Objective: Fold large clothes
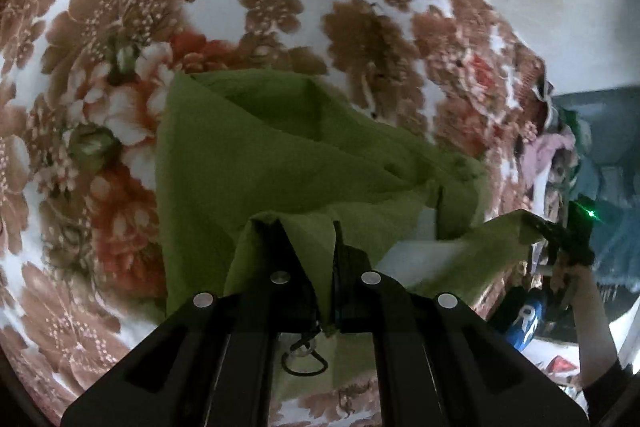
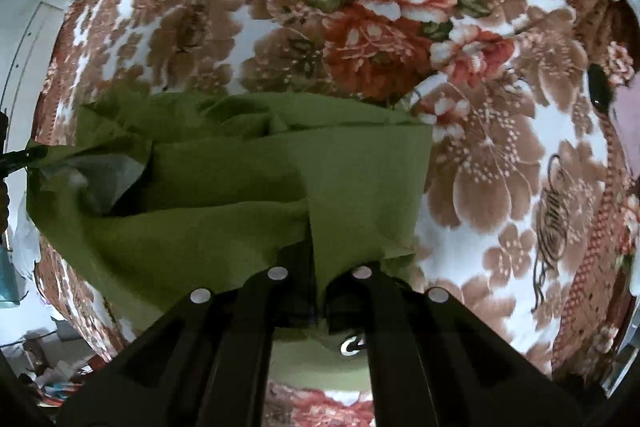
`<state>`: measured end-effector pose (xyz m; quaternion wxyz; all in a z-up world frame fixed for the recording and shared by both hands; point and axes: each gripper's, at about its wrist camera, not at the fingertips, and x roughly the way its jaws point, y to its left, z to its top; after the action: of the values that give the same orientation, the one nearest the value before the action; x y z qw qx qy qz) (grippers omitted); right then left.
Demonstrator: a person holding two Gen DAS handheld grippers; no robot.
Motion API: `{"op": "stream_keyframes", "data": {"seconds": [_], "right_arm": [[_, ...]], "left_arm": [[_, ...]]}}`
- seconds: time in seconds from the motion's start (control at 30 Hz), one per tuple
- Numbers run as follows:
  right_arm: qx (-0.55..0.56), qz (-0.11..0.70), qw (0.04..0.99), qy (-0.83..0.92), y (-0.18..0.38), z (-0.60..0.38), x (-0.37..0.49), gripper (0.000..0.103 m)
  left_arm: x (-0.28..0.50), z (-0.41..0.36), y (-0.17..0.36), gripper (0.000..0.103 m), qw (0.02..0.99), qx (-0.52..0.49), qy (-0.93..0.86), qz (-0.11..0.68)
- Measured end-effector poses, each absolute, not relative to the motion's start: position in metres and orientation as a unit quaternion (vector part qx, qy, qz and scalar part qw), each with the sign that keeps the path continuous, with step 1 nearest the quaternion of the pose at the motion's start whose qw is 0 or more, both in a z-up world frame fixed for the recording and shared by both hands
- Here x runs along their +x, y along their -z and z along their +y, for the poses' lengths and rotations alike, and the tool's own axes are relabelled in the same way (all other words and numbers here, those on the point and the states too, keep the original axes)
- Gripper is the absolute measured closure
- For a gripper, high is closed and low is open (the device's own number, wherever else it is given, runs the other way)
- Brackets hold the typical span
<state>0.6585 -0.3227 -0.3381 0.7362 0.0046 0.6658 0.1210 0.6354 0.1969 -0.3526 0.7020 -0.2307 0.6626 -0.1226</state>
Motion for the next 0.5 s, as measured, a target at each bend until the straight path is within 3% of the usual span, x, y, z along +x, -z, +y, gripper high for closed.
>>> {"op": "stream_keyframes", "data": {"seconds": [0.33,0.5], "right_arm": [[0.054,0.714,0.691,-0.099,0.397,-0.337,0.715,0.099],[0.081,0.740,0.662,-0.081,0.424,-0.340,0.735,0.095]], "left_arm": [[0.695,0.223,0.394,0.098,0.663,-0.288,0.081,0.686],[0.716,0.238,0.429,0.090,0.617,-0.337,0.042,0.710]]}}
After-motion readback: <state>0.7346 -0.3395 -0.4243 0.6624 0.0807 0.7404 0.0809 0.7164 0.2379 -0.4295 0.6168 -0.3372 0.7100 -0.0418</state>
